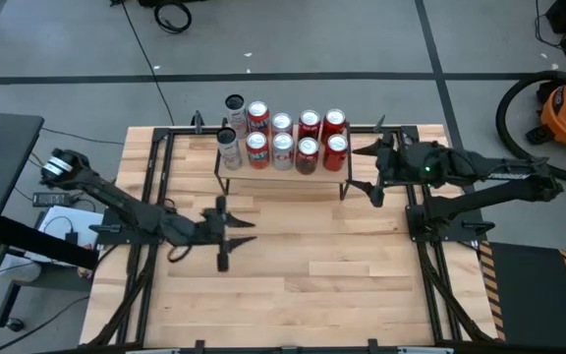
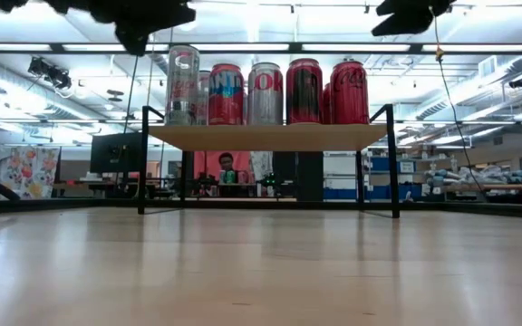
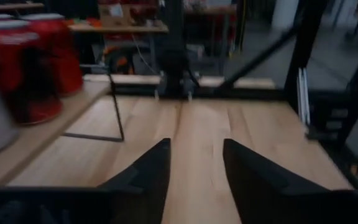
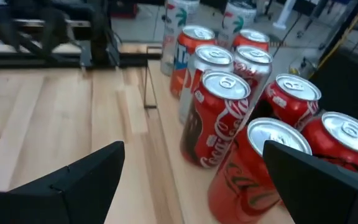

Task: Place canned beverage on shelf
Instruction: Return to home position

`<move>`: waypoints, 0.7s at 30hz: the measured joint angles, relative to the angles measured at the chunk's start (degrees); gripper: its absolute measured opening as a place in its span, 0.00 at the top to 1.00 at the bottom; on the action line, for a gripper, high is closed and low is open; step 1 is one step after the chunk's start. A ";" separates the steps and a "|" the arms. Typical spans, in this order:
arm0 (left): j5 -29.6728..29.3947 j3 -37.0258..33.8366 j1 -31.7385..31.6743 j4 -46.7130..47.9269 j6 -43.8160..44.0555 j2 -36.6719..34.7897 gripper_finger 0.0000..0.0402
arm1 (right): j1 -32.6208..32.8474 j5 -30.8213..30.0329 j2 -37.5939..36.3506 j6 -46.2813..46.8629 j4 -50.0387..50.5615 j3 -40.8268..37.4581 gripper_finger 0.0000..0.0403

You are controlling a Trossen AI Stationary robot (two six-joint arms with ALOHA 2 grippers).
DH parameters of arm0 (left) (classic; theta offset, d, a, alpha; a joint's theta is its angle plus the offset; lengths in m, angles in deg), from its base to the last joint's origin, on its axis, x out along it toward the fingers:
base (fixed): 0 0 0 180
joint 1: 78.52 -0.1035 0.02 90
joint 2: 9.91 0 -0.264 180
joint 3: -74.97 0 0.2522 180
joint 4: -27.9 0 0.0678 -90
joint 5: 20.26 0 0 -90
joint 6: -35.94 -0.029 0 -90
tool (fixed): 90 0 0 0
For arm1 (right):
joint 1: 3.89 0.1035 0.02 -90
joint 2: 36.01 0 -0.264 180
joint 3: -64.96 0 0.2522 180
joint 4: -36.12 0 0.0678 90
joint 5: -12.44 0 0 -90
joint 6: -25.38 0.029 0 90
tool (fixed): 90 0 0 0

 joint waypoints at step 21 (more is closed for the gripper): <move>-1.60 -23.44 -0.09 -1.89 -2.14 -36.89 0.91 | 0.42 -3.66 -32.47 0.94 -18.97 -29.08 0.02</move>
